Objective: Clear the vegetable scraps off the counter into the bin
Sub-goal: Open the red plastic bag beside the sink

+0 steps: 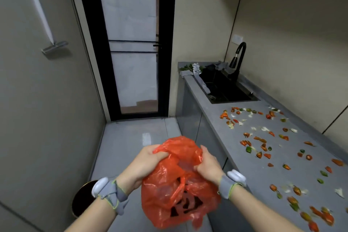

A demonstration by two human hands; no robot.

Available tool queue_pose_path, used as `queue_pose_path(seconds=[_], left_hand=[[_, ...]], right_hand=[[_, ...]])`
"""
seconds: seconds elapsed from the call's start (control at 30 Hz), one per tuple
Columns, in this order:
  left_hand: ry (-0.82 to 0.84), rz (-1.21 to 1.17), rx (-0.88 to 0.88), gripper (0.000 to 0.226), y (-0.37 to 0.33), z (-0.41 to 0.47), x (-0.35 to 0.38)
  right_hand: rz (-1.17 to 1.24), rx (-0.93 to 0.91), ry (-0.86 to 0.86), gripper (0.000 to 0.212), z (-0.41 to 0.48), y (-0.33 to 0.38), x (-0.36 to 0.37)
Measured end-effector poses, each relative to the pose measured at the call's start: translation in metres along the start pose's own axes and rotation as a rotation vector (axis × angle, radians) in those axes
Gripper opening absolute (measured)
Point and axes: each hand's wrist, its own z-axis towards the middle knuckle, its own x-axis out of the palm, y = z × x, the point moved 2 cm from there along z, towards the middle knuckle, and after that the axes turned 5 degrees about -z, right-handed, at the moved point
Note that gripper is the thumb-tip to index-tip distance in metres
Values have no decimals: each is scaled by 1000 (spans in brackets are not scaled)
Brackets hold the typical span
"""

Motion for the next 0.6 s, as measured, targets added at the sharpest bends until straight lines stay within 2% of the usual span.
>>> queue_pose_path(seconds=[0.07,0.1,0.13,0.2,0.23,0.27,0.3,0.37,0.43,0.53,0.6], left_hand=[[-73,89,28,14,-7,16,-18],[-130,195,41,17,-7,25,-27],[-196,351,62,19,-7,35,-36],[-299,826,83,13,-3,52,-48],[-337,1074,54,23,-1,59,-51],[-359,1226,24,31,4,66,-54],[-377,1265,3,32,5,75,-54],[-412,1145,41,22,7,98,-55],[-425,800,71,16,3,126,-53],[-485,244,30,25,-4,158,-38],[-509,123,42,26,-8,173,-23]], right_hand=[[-119,4,-159,25,25,-2,-14],[-105,0,-212,11,33,-1,-23],[-73,-11,-261,10,43,1,-31],[6,-62,-327,18,61,4,-42],[54,-101,-345,18,69,8,-48],[80,-136,-350,18,75,11,-52],[76,-170,-346,16,82,14,-56],[-6,-215,-340,12,92,15,-61],[-116,-237,-334,8,101,8,-67],[-251,-230,-273,7,109,-2,-73],[-281,-226,-237,16,111,-7,-78]])
